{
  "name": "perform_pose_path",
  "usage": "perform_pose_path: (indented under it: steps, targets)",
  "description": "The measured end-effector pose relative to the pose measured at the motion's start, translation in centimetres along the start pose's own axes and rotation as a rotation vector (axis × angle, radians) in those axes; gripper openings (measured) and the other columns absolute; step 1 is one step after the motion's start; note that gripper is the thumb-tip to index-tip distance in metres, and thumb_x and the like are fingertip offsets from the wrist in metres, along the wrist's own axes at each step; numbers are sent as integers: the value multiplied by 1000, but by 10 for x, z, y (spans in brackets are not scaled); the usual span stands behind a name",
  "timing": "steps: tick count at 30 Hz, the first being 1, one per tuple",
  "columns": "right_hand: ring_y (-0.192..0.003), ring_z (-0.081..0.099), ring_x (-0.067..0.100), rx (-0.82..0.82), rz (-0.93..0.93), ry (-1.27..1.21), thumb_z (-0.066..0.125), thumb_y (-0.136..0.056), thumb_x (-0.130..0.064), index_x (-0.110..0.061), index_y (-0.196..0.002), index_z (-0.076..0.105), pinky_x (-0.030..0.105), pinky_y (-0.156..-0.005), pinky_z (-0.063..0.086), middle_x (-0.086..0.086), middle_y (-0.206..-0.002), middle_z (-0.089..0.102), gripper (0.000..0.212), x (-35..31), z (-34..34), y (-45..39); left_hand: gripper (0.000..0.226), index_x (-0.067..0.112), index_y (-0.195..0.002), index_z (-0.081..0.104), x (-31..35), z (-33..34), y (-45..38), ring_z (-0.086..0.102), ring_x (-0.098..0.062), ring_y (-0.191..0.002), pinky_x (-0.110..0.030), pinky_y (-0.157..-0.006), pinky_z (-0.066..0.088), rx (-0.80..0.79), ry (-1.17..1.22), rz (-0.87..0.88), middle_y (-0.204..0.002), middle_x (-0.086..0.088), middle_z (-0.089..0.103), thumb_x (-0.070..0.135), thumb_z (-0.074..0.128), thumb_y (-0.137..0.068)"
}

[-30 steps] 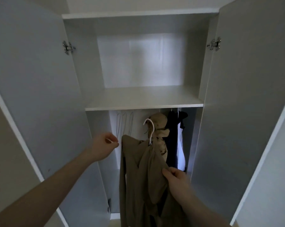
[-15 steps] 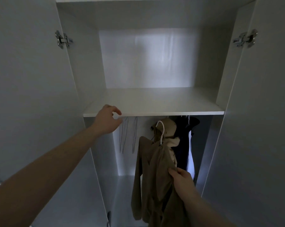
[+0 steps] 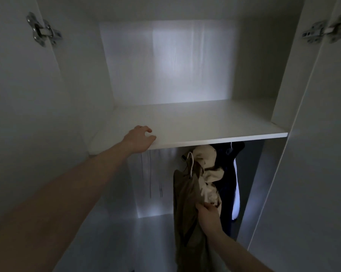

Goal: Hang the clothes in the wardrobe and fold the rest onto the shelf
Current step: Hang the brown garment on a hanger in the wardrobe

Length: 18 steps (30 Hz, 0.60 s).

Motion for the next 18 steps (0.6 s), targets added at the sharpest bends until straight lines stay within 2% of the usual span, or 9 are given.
perform_pose_path:
  steps: [2,5,9,13,16,18]
  targets:
    - [-88,64,22,10,2,-6,51,-104,-16,-1,-107,70,27,-64,43,11,-96,70,24,0,12,-17,60,22,-145,52,-5,9,-6,44,-28,-140,-35,-115,35,-40,-10,-10,-157,-9,42,53,54,-94]
    - [-89,65,26,34,18,-18,51,-103,-17,-3,-102,70,29,-66,48,17,-98,71,24,-2,23,-46,58,19,-150,47,-10,17,-15,43,-29,-142,-34,-116,34,-66,-57,-12,-158,-9,42,50,50,-101]
    - [-86,64,27,98,13,-22,51,-101,-17,1,-96,69,30,-69,48,13,-91,69,26,-16,32,-86,62,20,-152,45,-7,21,-31,42,-26,-143,-34,-118,33,-70,-78,2,-160,-5,42,54,49,-100]
    - [-91,65,29,114,-6,19,51,-98,-25,-10,-96,70,43,-90,55,9,-94,70,25,-29,39,-124,68,26,-156,38,2,30,-44,36,-25,-148,-41,-122,27,-81,-175,23,-163,-1,36,62,42,-99]
    - [-89,66,30,137,-30,15,52,-96,-25,-18,-85,68,45,-89,56,9,-90,70,20,-36,37,-153,69,27,-157,36,0,33,-51,32,-24,-150,-43,-123,24,-70,-189,30,-165,1,33,65,40,-99]
    - [-89,66,32,142,-42,-17,53,-96,-21,-14,-84,67,43,-86,55,11,-88,70,20,-43,37,-169,75,29,-157,37,-4,34,-53,32,-23,-150,-44,-124,23,-64,-191,26,-165,3,33,70,39,-94]
Point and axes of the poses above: each hand's wrist, its own y-axis away from the middle knuckle, its own z-axis out of the palm, x = y × z, the point moved 9 cm from there along -y, towards the middle knuckle
